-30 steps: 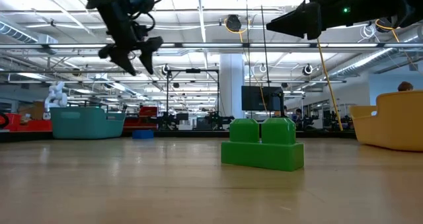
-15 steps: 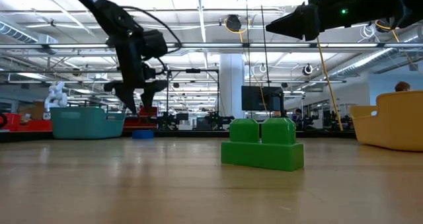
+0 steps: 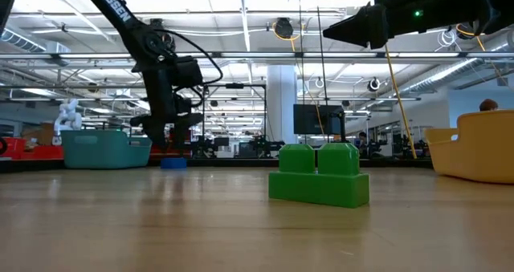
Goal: Sort & place blocks by color
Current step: Put the blue game piece into the light blue bin
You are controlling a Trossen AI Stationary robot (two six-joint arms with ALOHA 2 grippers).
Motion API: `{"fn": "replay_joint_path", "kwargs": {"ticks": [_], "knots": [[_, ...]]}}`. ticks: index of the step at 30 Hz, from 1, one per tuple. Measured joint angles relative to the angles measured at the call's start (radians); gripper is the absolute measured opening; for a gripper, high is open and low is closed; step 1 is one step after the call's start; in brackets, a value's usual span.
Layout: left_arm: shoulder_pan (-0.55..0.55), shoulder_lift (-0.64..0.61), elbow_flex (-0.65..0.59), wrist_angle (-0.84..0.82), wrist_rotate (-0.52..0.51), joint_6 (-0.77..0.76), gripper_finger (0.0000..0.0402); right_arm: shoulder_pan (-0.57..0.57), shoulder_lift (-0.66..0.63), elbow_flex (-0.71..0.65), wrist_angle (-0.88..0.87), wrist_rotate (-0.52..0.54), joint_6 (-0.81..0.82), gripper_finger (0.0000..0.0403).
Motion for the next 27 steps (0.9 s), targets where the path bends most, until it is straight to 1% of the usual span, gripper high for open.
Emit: {"fn": "replay_joint_path", "kwargs": {"ticks": [2,5,8,27], "knots": [[0.005,0.015,0.000,0.006,-0.005,0.000,0.0234,0.000,0.000,0.000,0.003,0.000,0.000,0.0254],[-0.006,0.030,0.000,0.011,-0.056,-0.004,0.0234,0.000,0.000,0.000,0.003,0.000,0.000,0.0254],[-0.024,0.039,0.000,0.013,-0.082,0.003,0.0234,0.000,0.000,0.000,0.003,0.000,0.000,0.0254],[-0.029,0.045,0.000,-0.023,-0.082,-0.007,0.0234,0.000,0.000,0.000,0.003,-0.001,0.003,0.0254]]}}
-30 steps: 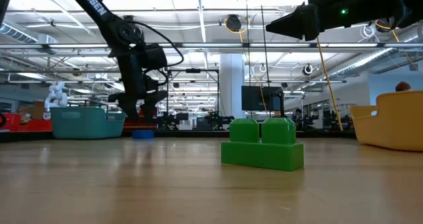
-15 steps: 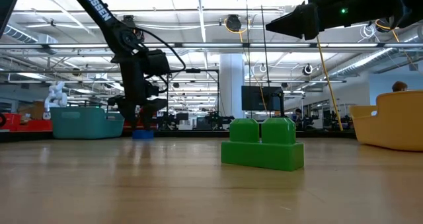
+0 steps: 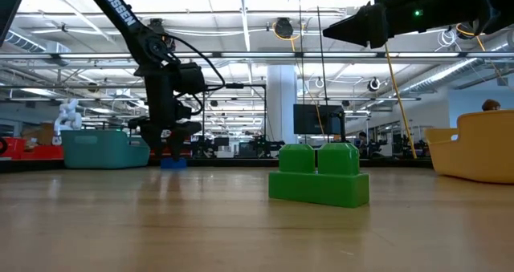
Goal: Sort & place blocks by color
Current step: Put the blue game piece into the light blue bin
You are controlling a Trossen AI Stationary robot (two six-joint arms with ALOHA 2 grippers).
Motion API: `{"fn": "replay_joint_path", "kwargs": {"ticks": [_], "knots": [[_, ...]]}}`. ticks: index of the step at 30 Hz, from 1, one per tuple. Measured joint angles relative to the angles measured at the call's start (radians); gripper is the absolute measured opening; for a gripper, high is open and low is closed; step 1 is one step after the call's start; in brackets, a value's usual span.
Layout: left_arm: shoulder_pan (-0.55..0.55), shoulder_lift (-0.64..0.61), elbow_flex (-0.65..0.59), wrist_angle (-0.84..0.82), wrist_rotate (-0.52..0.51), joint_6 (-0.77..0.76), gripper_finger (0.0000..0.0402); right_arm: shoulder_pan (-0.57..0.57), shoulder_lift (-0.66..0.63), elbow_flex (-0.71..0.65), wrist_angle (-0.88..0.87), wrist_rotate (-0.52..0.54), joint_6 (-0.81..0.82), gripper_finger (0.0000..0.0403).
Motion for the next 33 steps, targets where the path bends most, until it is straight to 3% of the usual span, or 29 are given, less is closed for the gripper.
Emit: {"fn": "replay_joint_path", "kwargs": {"ticks": [24,33], "knots": [[-0.005,-0.001,0.000,-0.007,0.049,-0.008,0.0234,0.000,0.000,0.000,0.030,-0.026,0.004,0.0254],[-0.005,-0.072,0.000,-0.024,0.048,-0.005,0.0234,0.000,0.000,0.000,0.030,-0.026,-0.001,0.0254]]}}
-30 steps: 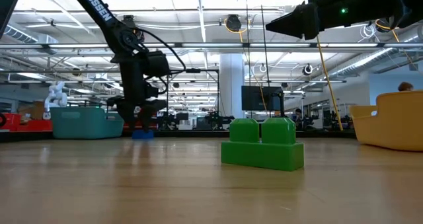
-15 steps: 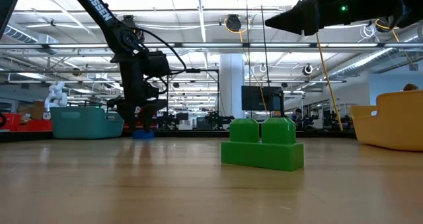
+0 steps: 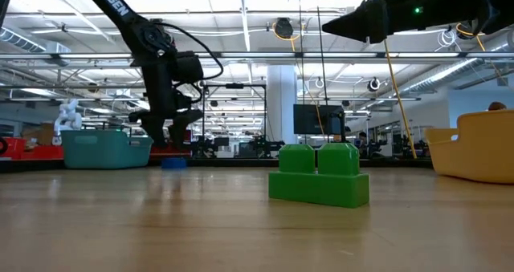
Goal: Sort & place blocks by color
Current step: Put the blue game piece into the light blue bin
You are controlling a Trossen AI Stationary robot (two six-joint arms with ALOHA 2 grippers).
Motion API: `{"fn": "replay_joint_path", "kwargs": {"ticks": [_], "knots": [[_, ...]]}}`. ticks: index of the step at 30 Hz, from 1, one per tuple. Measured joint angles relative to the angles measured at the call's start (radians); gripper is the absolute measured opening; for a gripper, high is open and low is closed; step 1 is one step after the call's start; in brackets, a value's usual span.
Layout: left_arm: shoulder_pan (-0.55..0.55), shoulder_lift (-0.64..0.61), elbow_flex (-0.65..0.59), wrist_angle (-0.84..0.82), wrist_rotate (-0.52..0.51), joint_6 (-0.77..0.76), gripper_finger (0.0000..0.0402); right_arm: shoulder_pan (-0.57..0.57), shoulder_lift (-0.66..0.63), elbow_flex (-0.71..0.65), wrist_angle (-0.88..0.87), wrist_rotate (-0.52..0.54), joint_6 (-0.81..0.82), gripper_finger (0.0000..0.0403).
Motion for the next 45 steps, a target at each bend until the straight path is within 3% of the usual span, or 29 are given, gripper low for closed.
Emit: {"fn": "replay_joint_path", "kwargs": {"ticks": [12,45], "knots": [[0.012,0.022,0.000,0.060,0.103,-0.072,0.0234,0.000,0.000,0.000,0.000,0.000,0.000,0.0254],[0.024,0.080,0.000,0.076,-0.025,0.042,0.0234,-0.006,0.000,0.000,0.012,0.000,0.000,0.0254]]}}
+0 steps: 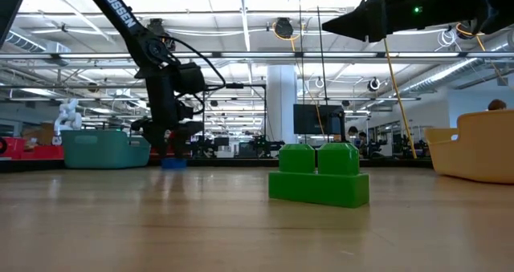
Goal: Sort & place blocks by color
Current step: Put the blue game piece into the light blue bin
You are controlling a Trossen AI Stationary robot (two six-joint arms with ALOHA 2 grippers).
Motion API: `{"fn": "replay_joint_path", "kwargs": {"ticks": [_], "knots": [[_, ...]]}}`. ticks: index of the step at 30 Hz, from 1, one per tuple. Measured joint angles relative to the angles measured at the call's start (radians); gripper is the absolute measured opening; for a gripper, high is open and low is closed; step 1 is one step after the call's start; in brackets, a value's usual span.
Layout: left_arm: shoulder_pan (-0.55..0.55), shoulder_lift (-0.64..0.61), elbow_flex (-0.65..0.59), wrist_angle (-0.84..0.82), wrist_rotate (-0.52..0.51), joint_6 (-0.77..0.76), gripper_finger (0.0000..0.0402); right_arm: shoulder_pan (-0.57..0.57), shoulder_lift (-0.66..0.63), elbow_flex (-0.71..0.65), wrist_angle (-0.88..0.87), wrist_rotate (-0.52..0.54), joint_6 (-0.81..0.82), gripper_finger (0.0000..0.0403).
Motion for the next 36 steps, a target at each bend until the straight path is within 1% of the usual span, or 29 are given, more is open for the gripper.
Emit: {"fn": "replay_joint_path", "kwargs": {"ticks": [21,23,27,29,36], "knots": [[-0.024,-0.007,0.000,0.000,0.034,0.013,0.0234,0.002,0.000,0.000,0.002,0.000,0.000,0.0254],[-0.024,0.009,0.001,0.024,0.050,0.020,0.0234,0.002,0.000,0.000,0.002,0.000,0.000,0.0254],[-0.024,0.046,0.006,0.015,0.055,0.005,0.0234,0.002,0.000,0.000,0.002,0.000,0.000,0.0254],[-0.022,0.064,0.003,0.011,0.078,-0.019,0.0234,0.003,0.000,0.000,0.000,0.000,0.000,0.0254],[-0.024,0.070,0.004,0.005,0.092,-0.041,0.0234,0.003,0.000,0.000,-0.004,0.001,0.000,0.0254]]}}
